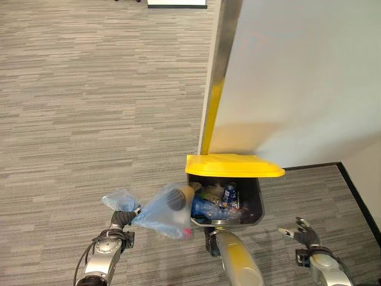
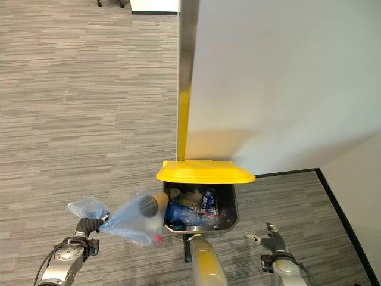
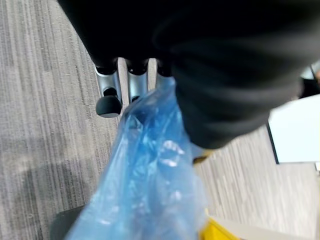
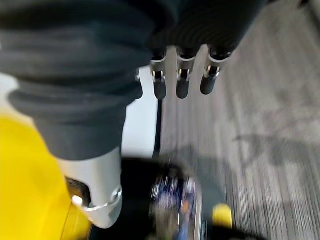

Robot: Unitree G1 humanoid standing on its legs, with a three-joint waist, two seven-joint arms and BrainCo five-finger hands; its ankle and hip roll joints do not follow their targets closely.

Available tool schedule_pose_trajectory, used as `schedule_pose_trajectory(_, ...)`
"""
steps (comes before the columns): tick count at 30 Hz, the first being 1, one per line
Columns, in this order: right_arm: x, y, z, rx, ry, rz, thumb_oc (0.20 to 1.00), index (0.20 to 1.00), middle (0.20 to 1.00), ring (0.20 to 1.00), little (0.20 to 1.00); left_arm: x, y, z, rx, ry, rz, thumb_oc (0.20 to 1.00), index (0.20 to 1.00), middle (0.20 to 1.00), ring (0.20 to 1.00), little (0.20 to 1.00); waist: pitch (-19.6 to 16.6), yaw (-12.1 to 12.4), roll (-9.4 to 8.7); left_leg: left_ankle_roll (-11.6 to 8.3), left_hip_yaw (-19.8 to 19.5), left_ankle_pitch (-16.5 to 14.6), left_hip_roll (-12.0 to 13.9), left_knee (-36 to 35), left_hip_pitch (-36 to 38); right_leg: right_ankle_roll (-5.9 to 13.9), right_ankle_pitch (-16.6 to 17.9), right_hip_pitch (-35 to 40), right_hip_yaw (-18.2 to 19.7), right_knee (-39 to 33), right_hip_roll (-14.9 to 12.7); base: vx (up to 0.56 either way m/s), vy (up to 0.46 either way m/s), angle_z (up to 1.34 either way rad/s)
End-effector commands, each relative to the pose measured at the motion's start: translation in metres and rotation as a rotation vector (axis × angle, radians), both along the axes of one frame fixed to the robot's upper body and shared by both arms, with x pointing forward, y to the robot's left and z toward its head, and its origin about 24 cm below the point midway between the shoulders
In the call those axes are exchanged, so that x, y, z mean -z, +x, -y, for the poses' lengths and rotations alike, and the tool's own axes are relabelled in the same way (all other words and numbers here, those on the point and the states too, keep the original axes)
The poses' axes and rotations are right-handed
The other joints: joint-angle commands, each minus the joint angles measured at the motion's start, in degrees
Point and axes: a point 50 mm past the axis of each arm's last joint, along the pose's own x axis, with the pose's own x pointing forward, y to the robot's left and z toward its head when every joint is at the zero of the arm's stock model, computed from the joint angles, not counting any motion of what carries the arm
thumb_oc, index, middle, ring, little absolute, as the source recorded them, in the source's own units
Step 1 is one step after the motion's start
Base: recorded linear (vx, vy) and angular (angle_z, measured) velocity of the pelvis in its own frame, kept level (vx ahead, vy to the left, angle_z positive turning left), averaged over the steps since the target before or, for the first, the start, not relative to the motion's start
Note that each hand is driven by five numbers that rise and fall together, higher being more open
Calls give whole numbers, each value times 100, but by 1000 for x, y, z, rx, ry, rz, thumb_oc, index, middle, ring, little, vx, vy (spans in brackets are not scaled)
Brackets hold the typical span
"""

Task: Gather garbage on tea table into small bin, then transfer packed bag to large trash can.

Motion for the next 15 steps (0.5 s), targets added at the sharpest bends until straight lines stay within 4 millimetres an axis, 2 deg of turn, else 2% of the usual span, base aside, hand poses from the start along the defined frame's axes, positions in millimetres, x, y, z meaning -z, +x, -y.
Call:
schedule_pose_trajectory(1,-27,35,-9,-90,-17,141,1000,1000,1000,1000,1000,-28,20,-2,94,79,125,200,200,200,200,200,82,225,-4,362,-334,-830,-466,-33,896,792,1875,-157,109,-1420,-416,7,-48,28)
schedule_pose_trajectory(2,-37,49,-22,-150,-14,188,1000,1000,1000,1000,1000,-31,24,1,110,83,141,200,200,200,200,200,102,293,14,372,-376,-832,-470,-24,875,775,1877,-171,80,-1413,-450,1,-55,31)
schedule_pose_trajectory(6,-66,81,-48,-275,-34,303,1000,1000,1000,1000,1000,-39,37,11,145,75,188,200,200,200,200,200,152,439,50,376,-461,-826,-462,-18,823,753,1889,-204,5,-1399,-519,-18,-49,20)
schedule_pose_trajectory(7,-86,101,-63,-344,-57,374,1000,1000,1000,1000,1000,-48,48,20,180,65,236,200,200,200,200,200,192,515,43,374,-493,-808,-483,4,753,747,1905,-217,-23,-1426,-558,-54,-44,21)
schedule_pose_trajectory(9,-111,121,-77,-404,-90,449,1000,1000,1000,1000,1000,-56,58,29,214,51,277,200,200,200,200,200,231,579,22,366,-497,-804,-493,28,712,745,1915,-216,-50,-1457,-571,-43,-37,14)
schedule_pose_trajectory(11,-111,121,-77,-404,-90,450,1000,1000,1000,1000,1000,-57,59,29,214,51,279,200,200,200,200,200,241,578,22,366,-496,-806,-493,32,713,744,1916,-213,-49,-1457,-571,-23,-16,10)
schedule_pose_trajectory(13,-145,150,-90,-475,-183,521,1000,1000,1000,1000,1000,-77,79,56,324,17,369,200,200,200,200,200,300,664,-56,359,-503,-806,-498,104,629,759,1953,-180,-90,-1541,-597,-77,-56,6)
schedule_pose_trajectory(15,-151,155,-87,-474,-210,521,1000,1000,1000,1000,1000,-82,84,64,358,5,389,200,200,200,200,200,322,681,-83,356,-510,-808,-500,133,601,769,1975,-165,-106,-1575,-603,-48,-43,0)
